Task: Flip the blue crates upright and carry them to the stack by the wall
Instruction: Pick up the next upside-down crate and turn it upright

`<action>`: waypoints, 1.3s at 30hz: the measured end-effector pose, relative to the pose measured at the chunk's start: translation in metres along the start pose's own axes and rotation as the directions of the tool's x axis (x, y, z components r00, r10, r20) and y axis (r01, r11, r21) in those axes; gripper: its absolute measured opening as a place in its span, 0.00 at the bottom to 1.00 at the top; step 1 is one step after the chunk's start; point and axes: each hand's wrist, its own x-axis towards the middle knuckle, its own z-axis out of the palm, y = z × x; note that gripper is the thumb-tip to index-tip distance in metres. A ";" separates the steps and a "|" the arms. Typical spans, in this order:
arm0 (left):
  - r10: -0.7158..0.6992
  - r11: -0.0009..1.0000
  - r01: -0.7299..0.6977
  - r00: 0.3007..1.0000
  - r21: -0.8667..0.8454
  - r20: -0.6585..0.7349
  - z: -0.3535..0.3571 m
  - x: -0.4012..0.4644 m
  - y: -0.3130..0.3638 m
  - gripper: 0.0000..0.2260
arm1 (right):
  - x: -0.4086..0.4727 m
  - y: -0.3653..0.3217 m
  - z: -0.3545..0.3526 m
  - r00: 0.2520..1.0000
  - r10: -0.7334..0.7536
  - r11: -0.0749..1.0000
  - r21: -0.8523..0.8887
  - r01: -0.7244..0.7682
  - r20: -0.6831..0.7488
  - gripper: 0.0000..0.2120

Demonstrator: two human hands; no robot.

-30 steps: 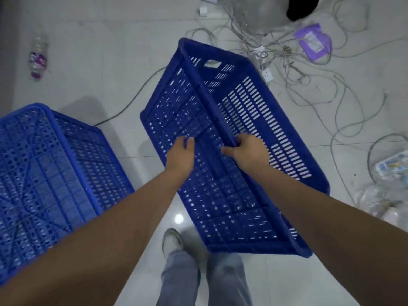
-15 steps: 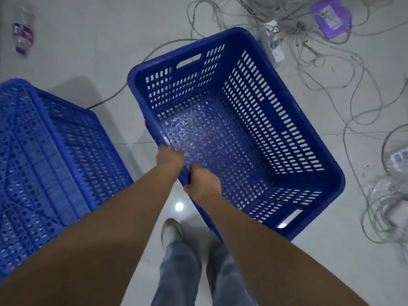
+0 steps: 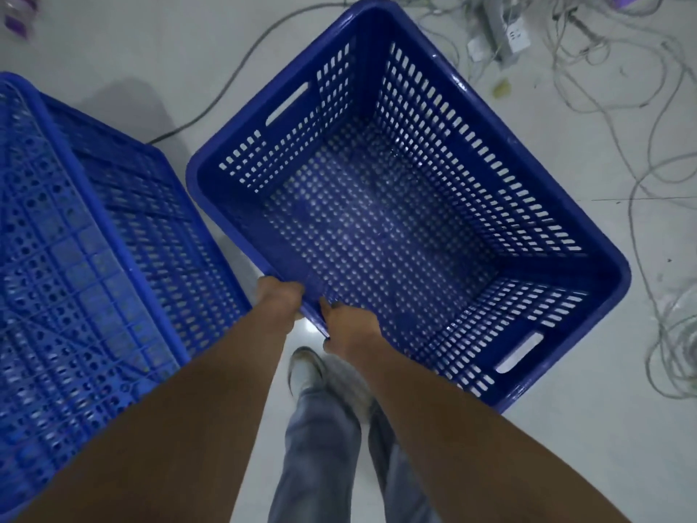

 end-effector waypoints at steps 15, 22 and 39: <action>-0.358 0.891 0.397 0.913 -0.222 0.196 0.044 -0.036 -0.076 0.13 | -0.041 0.070 0.018 0.967 -0.024 0.981 -0.179 0.071 0.253 0.31; -0.506 0.841 0.541 0.801 -0.022 0.320 0.053 -0.075 -0.106 0.07 | -0.068 0.098 0.042 0.930 -0.027 0.961 -0.246 0.125 0.367 0.29; 0.408 0.662 -0.139 0.891 0.736 -0.199 -0.060 -0.010 0.010 0.31 | -0.074 0.231 -0.062 0.788 0.595 0.741 0.487 -0.462 -0.159 0.20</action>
